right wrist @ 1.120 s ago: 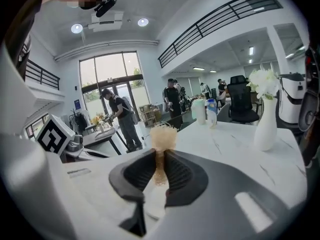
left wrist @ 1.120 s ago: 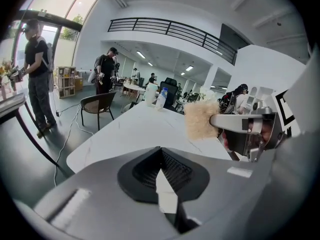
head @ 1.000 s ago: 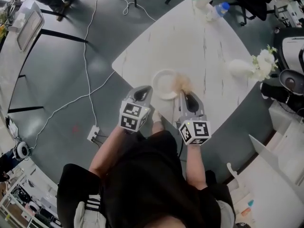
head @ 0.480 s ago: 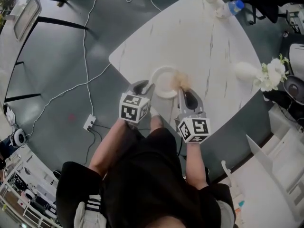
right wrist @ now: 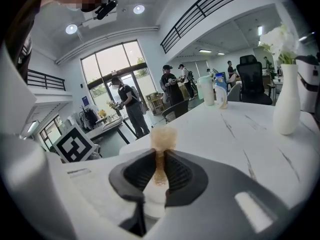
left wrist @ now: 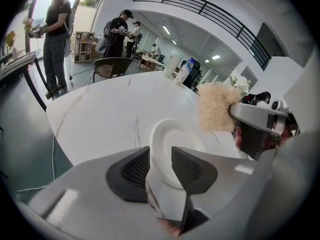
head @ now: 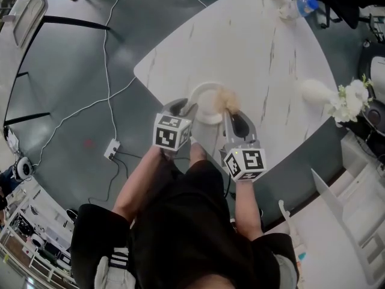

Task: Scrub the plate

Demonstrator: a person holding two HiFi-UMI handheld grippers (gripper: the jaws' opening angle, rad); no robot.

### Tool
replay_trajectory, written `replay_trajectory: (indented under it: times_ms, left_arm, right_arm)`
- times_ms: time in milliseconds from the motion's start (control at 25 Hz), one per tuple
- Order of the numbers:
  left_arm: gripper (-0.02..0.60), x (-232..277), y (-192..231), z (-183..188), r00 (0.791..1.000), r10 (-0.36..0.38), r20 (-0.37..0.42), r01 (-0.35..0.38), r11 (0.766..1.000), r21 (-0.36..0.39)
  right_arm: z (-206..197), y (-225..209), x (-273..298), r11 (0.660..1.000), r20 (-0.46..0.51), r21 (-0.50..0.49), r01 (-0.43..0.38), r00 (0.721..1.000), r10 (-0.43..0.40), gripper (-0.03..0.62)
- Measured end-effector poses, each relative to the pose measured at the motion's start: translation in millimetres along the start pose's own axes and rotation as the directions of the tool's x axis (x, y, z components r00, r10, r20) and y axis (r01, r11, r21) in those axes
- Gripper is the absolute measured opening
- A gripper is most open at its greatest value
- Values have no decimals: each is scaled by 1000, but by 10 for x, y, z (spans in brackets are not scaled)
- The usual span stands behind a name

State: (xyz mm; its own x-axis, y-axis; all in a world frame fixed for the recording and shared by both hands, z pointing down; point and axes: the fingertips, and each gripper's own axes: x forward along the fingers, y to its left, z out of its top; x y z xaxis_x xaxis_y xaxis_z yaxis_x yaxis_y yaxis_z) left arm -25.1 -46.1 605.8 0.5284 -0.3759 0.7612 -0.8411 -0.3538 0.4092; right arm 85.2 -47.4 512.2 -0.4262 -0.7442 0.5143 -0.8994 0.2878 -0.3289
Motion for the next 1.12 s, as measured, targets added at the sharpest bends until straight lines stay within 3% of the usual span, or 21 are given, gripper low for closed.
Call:
replay_trajectory:
  times_ms: [280, 560, 760, 1120]
  left_arm:
    - [141, 106, 43, -83, 999, 12, -30, -13, 1000, -14]
    - [78, 142, 95, -109, 998, 43, -45, -44, 999, -22]
    - [75, 145, 97, -110, 998, 44, -47, -45, 999, -26]
    - [72, 156, 94, -112, 998, 49, -42, -50, 998, -34]
  right_arm:
    - [-52, -66, 43, 1000, -12, 7, -5, 1000, 5, 52]
    - [-62, -85, 60, 1000, -18, 14, -10, 1000, 10, 52]
    - [-77, -80, 94, 1000, -22, 12, -19, 1000, 19, 52]
    - [-131, 107, 291, 996, -59, -11, -88, 994, 87, 52]
